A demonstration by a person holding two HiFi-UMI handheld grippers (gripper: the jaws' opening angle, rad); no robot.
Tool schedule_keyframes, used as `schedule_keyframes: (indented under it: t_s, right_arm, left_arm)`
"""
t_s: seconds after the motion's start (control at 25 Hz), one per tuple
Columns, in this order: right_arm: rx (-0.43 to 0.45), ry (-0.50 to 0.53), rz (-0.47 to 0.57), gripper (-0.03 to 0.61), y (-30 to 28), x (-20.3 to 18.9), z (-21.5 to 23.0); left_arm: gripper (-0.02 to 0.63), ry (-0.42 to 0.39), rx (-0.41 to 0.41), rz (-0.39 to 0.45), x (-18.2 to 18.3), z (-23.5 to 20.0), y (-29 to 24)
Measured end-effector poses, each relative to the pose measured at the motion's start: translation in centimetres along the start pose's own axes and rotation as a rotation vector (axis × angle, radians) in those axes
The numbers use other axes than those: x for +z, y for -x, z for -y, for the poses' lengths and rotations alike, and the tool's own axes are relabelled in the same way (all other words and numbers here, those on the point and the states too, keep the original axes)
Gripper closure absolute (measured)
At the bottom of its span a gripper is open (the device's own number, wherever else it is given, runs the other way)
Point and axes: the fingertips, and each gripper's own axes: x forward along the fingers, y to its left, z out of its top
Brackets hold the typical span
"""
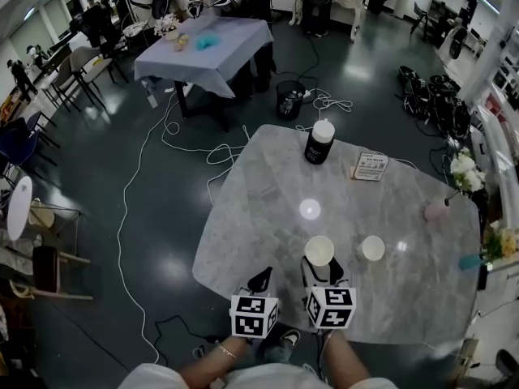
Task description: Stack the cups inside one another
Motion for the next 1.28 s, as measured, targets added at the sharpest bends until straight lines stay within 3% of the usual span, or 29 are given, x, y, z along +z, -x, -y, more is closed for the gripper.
schedule_keyframes:
  t_s: [0.72,1.28]
  right_arm:
    - [-0.146,-0.063,0.114,0.339,7.2,2.7,6.0]
    - [-0.270,-0.136,0.163,0.339,11.4,2.1,10.4]
  left_arm:
    - [0.618,-0.130,-0.132,0.078,3.6,8.7,-0.3]
    - [0.618,-0.226,-0.254,0.080,4.4,14.2,-1.6]
